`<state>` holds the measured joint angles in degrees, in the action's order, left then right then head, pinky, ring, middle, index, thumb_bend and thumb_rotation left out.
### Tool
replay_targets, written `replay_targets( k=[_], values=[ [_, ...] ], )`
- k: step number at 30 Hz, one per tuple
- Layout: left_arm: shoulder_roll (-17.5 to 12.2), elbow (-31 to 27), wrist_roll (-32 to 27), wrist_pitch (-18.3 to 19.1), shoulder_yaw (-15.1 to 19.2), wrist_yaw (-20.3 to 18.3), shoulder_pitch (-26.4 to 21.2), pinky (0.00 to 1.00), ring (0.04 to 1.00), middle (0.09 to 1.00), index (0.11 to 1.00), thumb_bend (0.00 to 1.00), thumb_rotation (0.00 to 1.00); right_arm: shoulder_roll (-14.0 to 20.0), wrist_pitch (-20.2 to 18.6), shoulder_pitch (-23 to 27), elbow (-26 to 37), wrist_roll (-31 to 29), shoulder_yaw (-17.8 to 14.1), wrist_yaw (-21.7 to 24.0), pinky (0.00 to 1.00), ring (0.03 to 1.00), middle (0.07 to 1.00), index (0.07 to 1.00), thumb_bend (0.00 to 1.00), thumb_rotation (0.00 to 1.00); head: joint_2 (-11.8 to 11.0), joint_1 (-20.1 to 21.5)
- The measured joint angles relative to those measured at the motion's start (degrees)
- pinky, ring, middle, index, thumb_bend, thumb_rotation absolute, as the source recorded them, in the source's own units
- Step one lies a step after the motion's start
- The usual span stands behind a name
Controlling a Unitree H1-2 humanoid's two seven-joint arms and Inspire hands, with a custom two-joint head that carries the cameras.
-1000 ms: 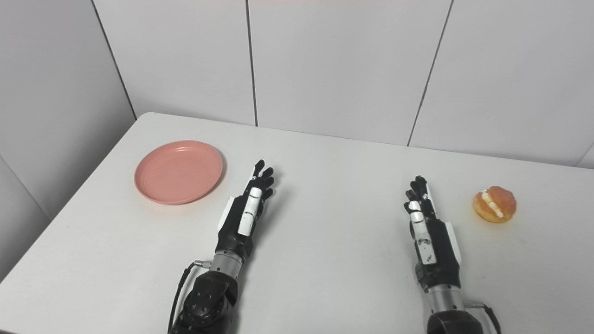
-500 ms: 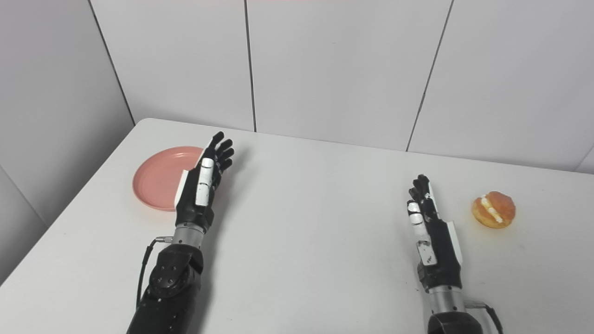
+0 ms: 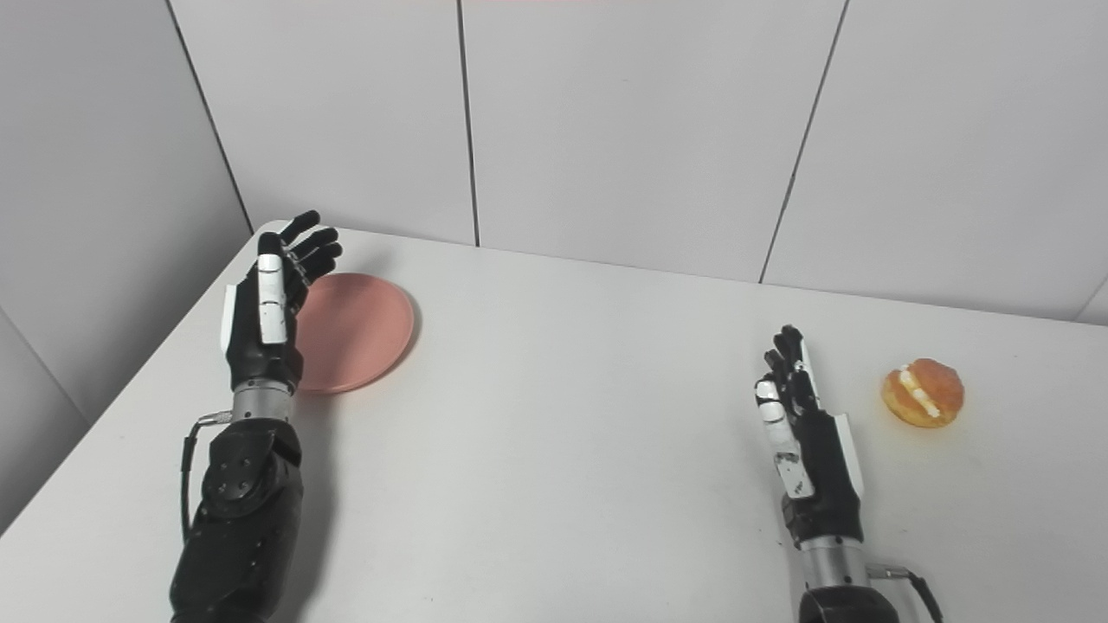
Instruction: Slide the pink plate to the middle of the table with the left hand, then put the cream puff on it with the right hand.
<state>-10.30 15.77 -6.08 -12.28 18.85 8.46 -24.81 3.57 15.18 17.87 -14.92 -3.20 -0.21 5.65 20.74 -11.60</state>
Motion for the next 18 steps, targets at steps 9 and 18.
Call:
replay_targets(
  k=[9,18],
  values=[
    [-3.0,5.4,-1.6,0.3,3.8,3.1,-0.9,0.79,0.722,0.706,0.702,0.75,1.00,0.4,0.2,-0.2,0.1,-0.2,0.0,0.3,0.99,0.988,1.000,1.000,0.50,0.86,0.3,-0.8],
    [-5.5,10.0,0.5,-0.4,4.2,7.7,-2.2,0.77,0.743,0.736,0.745,0.79,1.00,0.5,0.2,0.2,-0.7,-3.3,-0.3,2.6,1.00,1.000,1.000,1.000,0.54,0.86,0.7,-2.8]
  ],
)
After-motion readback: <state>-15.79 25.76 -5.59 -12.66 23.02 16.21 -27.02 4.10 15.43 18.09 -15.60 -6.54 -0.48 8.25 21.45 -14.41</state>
